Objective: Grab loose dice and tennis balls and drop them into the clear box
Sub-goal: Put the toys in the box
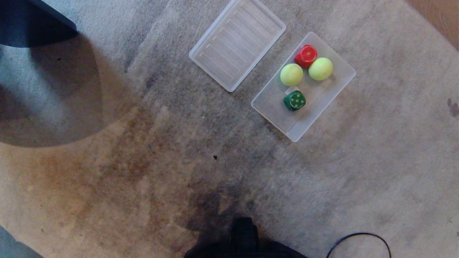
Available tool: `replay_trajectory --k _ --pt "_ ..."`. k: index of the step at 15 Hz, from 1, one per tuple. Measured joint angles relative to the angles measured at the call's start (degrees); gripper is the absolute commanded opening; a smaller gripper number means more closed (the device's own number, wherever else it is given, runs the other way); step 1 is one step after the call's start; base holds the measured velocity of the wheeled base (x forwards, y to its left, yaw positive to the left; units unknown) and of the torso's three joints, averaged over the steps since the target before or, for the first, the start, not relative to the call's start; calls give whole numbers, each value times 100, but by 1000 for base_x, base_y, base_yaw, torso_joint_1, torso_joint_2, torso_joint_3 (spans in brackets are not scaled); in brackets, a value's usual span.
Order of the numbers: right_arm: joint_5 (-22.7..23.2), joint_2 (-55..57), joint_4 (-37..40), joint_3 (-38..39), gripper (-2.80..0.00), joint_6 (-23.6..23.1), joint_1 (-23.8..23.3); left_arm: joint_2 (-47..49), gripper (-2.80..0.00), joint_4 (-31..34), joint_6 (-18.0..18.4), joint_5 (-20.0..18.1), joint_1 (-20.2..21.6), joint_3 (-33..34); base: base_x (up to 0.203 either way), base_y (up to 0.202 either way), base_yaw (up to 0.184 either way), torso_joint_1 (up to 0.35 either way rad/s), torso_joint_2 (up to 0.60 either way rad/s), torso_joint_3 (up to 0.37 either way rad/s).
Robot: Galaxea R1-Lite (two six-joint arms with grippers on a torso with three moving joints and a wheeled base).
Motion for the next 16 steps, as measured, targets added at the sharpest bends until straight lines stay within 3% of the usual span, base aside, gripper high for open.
replay_trajectory --k 3,7,16 --pt "27 390 100 -639 -280 155 -6 0 -280 0 2 0 0 0 0 0 0 0 0 0" --pt "51 2133 -26 -1744 -280 868 0 0 -280 2 0 2 0 0 0 0 0 0 0 0" --pt "-15 5480 -2144 -2355 -280 1299 57 0 -280 -1 0 0 0 0 0 0 0 0 0 0"
